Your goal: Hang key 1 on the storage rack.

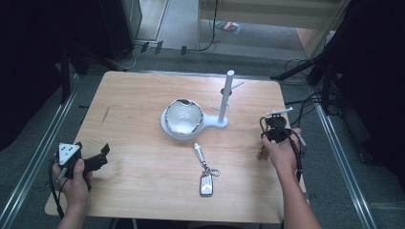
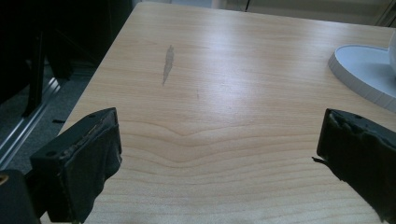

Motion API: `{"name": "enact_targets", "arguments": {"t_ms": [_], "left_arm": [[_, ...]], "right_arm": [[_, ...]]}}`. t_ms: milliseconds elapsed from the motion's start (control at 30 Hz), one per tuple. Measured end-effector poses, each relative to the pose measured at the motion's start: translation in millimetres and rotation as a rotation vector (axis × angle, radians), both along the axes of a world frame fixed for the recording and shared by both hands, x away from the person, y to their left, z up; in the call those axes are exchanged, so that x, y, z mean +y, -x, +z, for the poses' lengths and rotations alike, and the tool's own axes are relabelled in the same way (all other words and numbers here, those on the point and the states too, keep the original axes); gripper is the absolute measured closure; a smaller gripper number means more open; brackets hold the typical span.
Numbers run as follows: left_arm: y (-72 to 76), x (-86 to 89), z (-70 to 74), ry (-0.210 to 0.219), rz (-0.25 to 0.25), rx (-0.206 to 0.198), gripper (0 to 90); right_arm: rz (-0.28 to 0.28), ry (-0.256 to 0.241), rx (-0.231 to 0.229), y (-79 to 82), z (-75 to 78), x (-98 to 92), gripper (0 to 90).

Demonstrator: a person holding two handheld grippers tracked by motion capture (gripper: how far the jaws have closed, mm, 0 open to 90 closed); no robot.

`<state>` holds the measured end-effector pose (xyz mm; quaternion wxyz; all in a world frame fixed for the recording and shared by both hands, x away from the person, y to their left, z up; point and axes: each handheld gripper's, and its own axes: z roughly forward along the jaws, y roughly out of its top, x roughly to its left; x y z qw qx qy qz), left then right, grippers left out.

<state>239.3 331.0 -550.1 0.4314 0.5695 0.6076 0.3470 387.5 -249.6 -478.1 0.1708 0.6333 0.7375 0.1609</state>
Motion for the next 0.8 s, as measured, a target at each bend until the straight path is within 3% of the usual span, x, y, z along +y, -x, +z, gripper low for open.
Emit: {"name": "enact_targets", "arguments": {"t_ms": [333, 400, 533, 800], "left_arm": [[0.0, 0.2, 0.0, 0.003, 0.0, -0.001, 0.1], [0.0, 0.1, 0.0, 0.003, 0.0, -0.001, 0.1], [0.0, 0.2, 0.0, 0.003, 0.001, -0.001, 0.1], [0.1, 0.2, 0.0, 0.004, 0.0, -0.001, 0.1]], "right_arm": [[0.024, -0.002, -0.117, 4.0, 19.4, 10.9, 72.0], [0.026, -0.003, -0.122, 4.2, 20.8, 11.9, 72.0], [0.043, 0.026, -0.165, 5.3, 30.2, 20.3, 72.1], [0.06, 0.005, -0.241, 8.6, 42.4, 29.6, 72.0]]}}
